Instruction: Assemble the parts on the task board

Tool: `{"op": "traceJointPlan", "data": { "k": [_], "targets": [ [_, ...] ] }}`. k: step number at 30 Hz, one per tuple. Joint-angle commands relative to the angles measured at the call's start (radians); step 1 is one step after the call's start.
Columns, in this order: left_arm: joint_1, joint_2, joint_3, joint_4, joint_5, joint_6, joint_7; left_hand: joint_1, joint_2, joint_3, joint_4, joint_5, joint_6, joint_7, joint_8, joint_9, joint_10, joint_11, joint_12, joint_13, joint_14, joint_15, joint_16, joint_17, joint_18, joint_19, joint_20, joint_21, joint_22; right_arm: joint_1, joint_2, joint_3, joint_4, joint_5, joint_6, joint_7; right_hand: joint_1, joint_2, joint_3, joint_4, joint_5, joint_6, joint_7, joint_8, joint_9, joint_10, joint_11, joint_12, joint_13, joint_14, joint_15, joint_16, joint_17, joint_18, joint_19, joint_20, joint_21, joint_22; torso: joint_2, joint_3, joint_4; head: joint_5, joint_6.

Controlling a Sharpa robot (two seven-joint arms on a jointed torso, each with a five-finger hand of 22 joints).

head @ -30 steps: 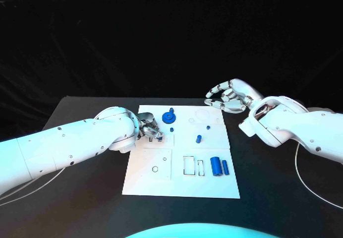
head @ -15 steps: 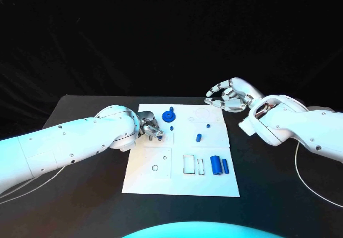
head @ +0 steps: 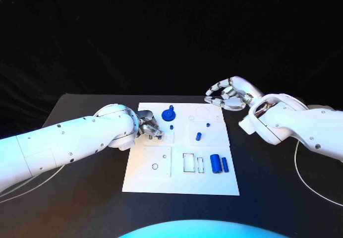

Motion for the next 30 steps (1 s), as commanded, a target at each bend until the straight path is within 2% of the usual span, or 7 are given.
{"op": "traceJointPlan", "data": {
  "k": [1,14,30],
  "targets": [
    [-0.005,-0.002,-0.003,-0.001,0.006,0.034,-0.013,0.001,-0.007,0.028,-0.034,-0.001,0.012,-0.011,-0.003,0.001,0.005,-0.001,0.003,0.0,0.102,-0.008,0.003,0.257,-0.019,0.001,-0.006,0.003,0.001,-0.001,0.001,0.0,-0.001,-0.002,0.011,0.007,-0.008,-0.001,-0.002,0.006,0.005,0.008,-0.001,0.003,0.0,0.004,-0.005,-0.002,0.14,0.091,-0.007,-0.005,0.19,-0.004,0.05,-0.006,-0.003,0.188,0.0,-0.0006,-0.0007,0.0,-0.002],
    [-0.005,-0.005,-0.003,0.0,0.012,0.035,-0.014,-0.006,-0.005,0.003,-0.005,0.001,0.018,-0.011,-0.006,0.001,0.005,-0.002,0.004,0.003,0.102,-0.009,0.003,0.256,-0.02,0.002,-0.007,0.003,0.002,-0.002,0.002,0.0,-0.002,-0.002,0.011,0.007,-0.009,-0.001,-0.002,0.006,0.006,0.008,-0.002,0.004,0.0,0.005,-0.005,-0.002,0.141,0.092,-0.007,-0.005,0.19,-0.004,0.049,-0.006,-0.005,0.187,0.0,-0.0004,0.0005,0.0,-0.004],
    [-0.005,-0.002,-0.002,0.0,0.032,0.047,-0.014,0.001,0.005,-0.001,0.003,0.003,0.022,-0.014,-0.004,0.003,0.007,-0.004,0.006,0.006,0.103,-0.01,0.004,0.259,-0.02,0.002,-0.008,0.003,0.002,-0.003,0.003,0.0,-0.004,-0.002,0.011,0.007,-0.009,-0.001,-0.002,0.006,0.006,0.008,-0.002,0.004,0.0,0.005,-0.005,-0.002,0.141,0.092,-0.007,-0.005,0.19,-0.004,0.049,-0.006,-0.005,0.187,-0.001,-0.0001,-0.0004,0.0,-0.006]
  ]
}}
